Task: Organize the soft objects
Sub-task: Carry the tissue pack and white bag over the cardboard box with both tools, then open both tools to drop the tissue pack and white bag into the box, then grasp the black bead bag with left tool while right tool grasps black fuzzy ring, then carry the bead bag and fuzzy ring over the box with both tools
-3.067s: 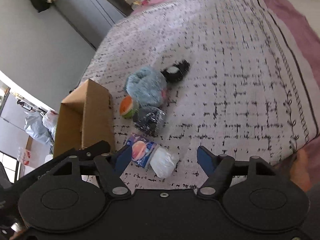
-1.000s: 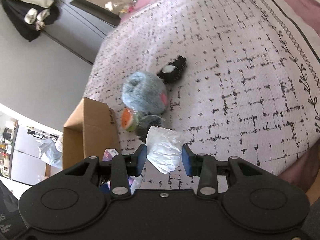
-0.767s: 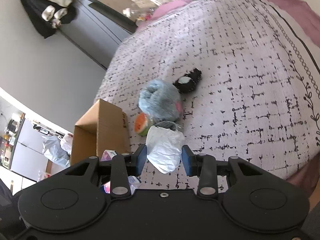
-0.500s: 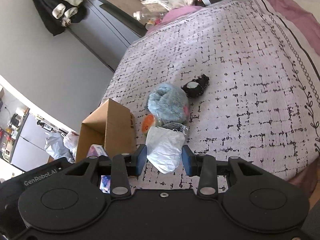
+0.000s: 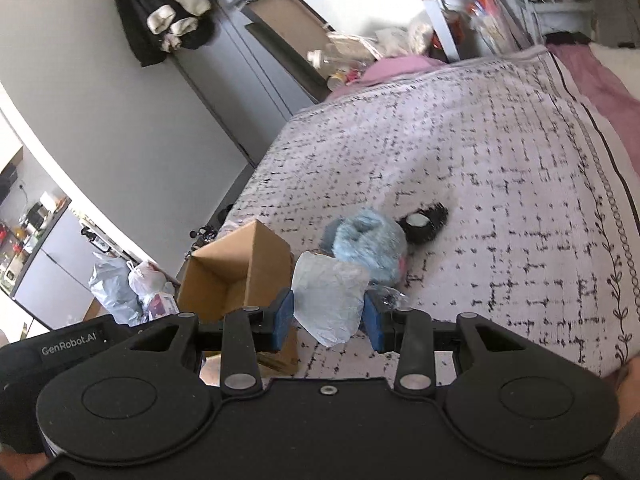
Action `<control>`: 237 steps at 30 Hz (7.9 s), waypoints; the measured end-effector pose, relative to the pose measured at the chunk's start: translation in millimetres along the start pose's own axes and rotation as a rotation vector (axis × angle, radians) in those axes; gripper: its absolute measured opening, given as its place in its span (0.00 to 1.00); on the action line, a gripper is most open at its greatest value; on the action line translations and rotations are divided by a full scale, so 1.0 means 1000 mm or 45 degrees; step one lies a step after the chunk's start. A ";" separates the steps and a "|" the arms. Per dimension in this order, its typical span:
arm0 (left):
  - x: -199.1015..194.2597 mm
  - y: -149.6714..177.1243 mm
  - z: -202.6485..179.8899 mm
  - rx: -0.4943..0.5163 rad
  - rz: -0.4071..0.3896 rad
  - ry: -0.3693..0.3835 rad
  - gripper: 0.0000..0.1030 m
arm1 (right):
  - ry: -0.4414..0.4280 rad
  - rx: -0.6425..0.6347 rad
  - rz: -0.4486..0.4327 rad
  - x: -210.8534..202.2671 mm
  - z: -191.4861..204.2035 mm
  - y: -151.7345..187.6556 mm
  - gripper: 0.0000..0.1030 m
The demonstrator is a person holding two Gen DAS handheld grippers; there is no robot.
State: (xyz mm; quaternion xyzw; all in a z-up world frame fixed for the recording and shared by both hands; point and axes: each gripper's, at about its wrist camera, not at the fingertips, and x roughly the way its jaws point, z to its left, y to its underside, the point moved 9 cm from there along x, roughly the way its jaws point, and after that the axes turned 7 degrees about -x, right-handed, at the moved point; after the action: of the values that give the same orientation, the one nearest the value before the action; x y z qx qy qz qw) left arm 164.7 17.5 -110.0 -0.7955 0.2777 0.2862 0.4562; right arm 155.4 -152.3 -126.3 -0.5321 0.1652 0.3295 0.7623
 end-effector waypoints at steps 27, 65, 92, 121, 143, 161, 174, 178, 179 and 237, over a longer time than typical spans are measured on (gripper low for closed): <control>0.014 -0.057 0.058 0.025 -0.046 -0.028 0.55 | -0.062 -0.081 0.074 0.054 0.102 -0.014 0.37; 0.074 -0.068 0.101 -0.013 0.120 -0.240 0.70 | -0.112 -0.114 0.168 0.126 0.116 0.027 0.60; 0.001 -0.057 0.021 0.024 -0.072 -0.161 1.00 | -0.042 -0.134 0.006 0.019 0.025 -0.040 1.00; 0.021 -0.011 -0.053 0.151 -0.020 -0.108 1.00 | 0.084 -0.036 -0.021 -0.010 -0.070 -0.041 1.00; 0.088 0.009 -0.072 0.157 0.079 -0.078 0.99 | 0.092 0.251 0.041 0.024 -0.117 -0.038 1.00; 0.178 0.052 -0.071 0.023 0.310 -0.107 0.86 | 0.139 0.137 0.247 0.102 -0.129 -0.057 0.92; 0.207 0.064 -0.047 -0.255 0.363 -0.229 0.53 | 0.138 -0.074 0.380 0.157 -0.121 -0.068 0.84; 0.209 0.066 -0.043 -0.283 0.349 -0.235 0.49 | 0.090 -0.042 0.421 0.176 -0.119 -0.052 0.78; 0.210 0.067 -0.041 -0.299 0.346 -0.228 0.49 | 0.092 -0.049 0.436 0.181 -0.118 -0.050 0.77; 0.097 0.013 -0.043 -0.174 0.209 -0.082 0.42 | 0.037 -0.308 0.175 0.079 -0.035 -0.073 0.25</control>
State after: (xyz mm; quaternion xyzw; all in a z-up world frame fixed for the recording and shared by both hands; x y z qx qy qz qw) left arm 230.6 -43.7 -167.7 -0.7897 0.3071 0.3664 0.3844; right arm 266.1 -174.1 -135.9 -0.6121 0.1714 0.3908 0.6657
